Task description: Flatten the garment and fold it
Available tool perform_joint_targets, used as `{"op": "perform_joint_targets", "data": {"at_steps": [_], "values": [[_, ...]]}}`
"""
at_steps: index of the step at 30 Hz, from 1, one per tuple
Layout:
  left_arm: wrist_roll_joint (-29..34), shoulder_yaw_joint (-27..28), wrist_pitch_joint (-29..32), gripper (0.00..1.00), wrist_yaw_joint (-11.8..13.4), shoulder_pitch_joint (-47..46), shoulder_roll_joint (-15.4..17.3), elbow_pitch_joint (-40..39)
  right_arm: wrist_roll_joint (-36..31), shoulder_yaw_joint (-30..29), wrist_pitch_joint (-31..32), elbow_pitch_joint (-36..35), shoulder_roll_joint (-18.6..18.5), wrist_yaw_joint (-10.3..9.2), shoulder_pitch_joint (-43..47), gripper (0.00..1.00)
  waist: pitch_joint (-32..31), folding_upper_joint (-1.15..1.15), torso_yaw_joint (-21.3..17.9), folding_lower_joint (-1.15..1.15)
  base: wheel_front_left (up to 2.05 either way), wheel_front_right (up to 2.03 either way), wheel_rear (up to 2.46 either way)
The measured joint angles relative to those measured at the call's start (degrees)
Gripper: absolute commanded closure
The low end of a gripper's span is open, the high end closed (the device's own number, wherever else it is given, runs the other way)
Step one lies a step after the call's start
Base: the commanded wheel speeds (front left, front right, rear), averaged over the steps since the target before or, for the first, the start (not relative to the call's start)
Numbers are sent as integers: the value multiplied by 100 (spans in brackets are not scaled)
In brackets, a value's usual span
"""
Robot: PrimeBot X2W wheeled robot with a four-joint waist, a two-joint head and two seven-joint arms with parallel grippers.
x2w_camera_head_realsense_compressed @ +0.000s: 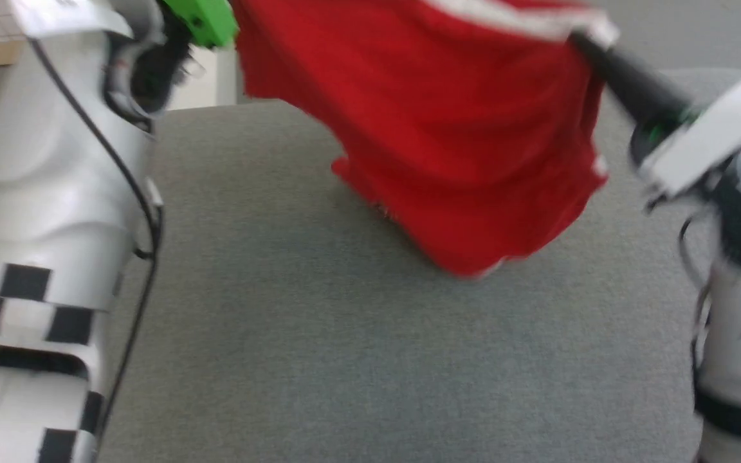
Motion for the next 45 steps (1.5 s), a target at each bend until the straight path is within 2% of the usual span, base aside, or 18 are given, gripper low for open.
{"op": "perform_joint_targets", "data": {"at_steps": [6,14,19,25,32,35,41,45], "values": [[99,179,102,100,341,-447,425,-142,-352,-368,632,829,4,0,-1494,100,-33,0,243,0,0,0,0],[472,151,91,100,666,-1020,627,-47,-794,-334,530,2195,9,0,-2881,100,361,0,292,0,0,0,0],[760,138,-199,100,824,-1483,753,42,-1102,33,-116,2885,14,0,-3710,100,729,0,273,0,0,0,0],[1001,200,-1005,100,964,-2109,769,78,-1343,401,-1421,3515,14,0,-4670,100,1216,0,264,0,0,0,0],[1057,221,-1734,100,861,-2401,701,219,-1463,735,-2676,4132,12,0,-5259,100,1670,0,336,1,0,0,0],[985,304,-2001,100,712,-2410,657,270,-1361,821,-3004,4305,5,0,-5324,100,1777,0,421,1,0,0,0],[705,266,-2217,100,245,-2017,556,288,-898,1088,-3133,4251,-85,0,-4938,100,1796,0,643,1,0,0,0],[461,266,-2293,100,56,-1156,467,166,-283,1312,-3015,3794,-335,0,-3895,100,1623,0,733,1,0,0,0]]}}
